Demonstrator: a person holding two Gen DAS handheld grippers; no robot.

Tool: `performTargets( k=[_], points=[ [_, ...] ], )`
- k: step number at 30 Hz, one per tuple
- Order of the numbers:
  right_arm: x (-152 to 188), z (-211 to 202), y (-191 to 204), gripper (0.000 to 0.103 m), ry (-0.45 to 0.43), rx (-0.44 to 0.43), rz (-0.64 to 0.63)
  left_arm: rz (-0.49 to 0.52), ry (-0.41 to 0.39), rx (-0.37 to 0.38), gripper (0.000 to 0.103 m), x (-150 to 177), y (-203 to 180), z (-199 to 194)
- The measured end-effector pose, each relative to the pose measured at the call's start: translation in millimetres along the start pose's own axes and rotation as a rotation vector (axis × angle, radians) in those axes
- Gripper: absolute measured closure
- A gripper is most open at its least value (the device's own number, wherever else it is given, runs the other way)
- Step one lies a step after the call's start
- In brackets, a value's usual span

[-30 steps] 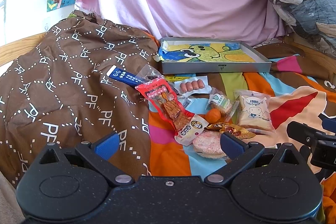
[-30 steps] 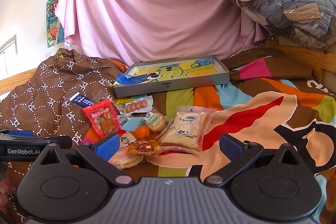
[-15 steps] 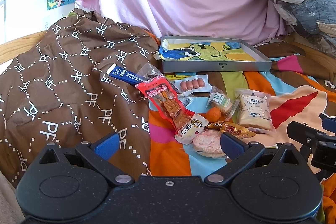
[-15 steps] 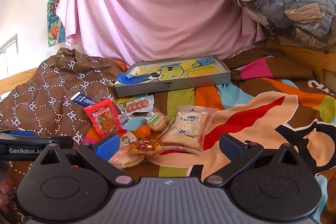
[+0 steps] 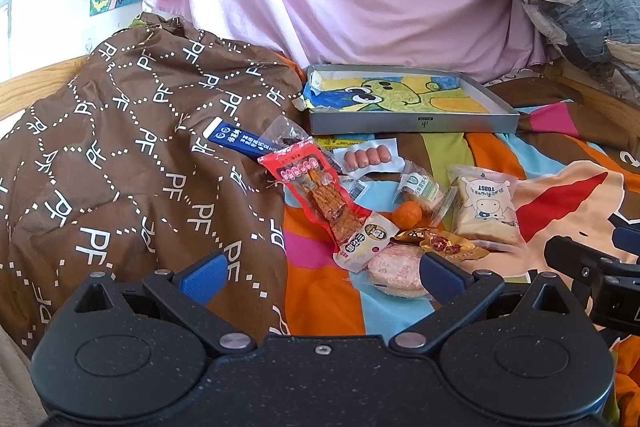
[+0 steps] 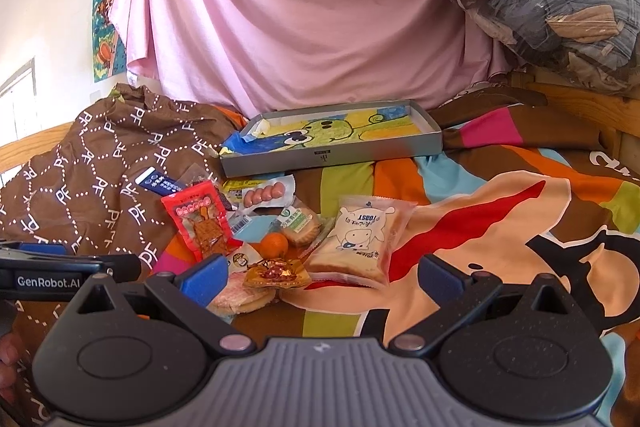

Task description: Organize snacks

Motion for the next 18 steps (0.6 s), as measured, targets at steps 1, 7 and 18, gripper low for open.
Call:
performTargets(
  k=[1,7,18],
  points=[
    [0.1,1.1,0.3,0.0,0.006,0.001,-0.007,-0.002,0.009,-0.002,0.001,-0.3,-0.2,1.0],
    [-3.2,15.3,-3.8,0.0,0.104,-0.005,-0.04,-0.019,0.095,-0.004,0.001,-10.0,0.5,15.2],
    [-22.1,38.3,2.6,0.0,0.183,-0.051,-0.131,0.046,0.183,0.054,0.001,-39.9,3.3,52.5]
  ],
)
Point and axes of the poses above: each gripper's, at about its wrist camera, not at the fingertips, and z roughly the way its jaws point, y to its left, x to its underside, the point moved 1 cm from there along z, roughly the way its jaws point, and after that the axes turned 3 degrees about z, right-handed, at the moved point
